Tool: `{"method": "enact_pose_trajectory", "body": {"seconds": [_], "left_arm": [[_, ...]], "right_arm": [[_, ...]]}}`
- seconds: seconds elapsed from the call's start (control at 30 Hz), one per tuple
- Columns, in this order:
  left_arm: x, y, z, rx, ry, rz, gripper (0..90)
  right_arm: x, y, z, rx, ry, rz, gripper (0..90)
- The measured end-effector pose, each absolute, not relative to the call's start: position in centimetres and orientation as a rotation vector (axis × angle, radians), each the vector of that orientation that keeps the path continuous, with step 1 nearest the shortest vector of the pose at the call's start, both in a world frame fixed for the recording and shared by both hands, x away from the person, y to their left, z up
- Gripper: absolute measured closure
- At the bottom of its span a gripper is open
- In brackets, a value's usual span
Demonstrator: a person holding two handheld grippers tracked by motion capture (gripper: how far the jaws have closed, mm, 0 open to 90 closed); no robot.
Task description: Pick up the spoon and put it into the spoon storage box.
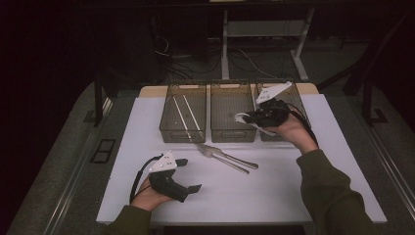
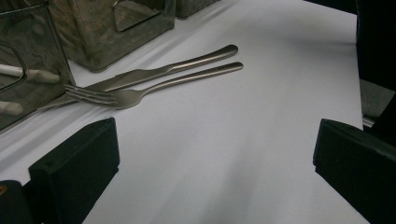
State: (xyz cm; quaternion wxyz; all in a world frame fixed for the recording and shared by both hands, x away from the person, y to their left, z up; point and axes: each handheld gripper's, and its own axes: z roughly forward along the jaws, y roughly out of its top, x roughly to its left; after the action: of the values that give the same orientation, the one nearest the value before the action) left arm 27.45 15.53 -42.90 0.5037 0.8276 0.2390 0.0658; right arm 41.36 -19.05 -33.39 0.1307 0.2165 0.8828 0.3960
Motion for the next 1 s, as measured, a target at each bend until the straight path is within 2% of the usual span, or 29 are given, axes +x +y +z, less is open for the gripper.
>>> {"method": "enact_pose_trajectory", "body": {"seconds": [0.4,0.73,0.83,1.0], "left_arm": [[27.4,15.6,-42.8,1.995,0.568,0.160,0.0],[27.3,15.6,-42.8,1.987,0.573,0.152,0.0],[27.3,15.6,-42.8,1.989,0.571,0.153,0.0],[27.3,15.6,-42.8,1.985,0.572,0.155,0.0]], "right_arm": [[45.3,-15.4,-34.6,0.624,2.596,1.093,79.6],[46.6,-13.7,-36.7,0.656,2.638,1.056,78.4],[46.7,-13.7,-37.2,0.708,2.664,1.088,67.3],[46.1,-14.2,-36.8,0.757,2.625,1.155,57.6]]}}
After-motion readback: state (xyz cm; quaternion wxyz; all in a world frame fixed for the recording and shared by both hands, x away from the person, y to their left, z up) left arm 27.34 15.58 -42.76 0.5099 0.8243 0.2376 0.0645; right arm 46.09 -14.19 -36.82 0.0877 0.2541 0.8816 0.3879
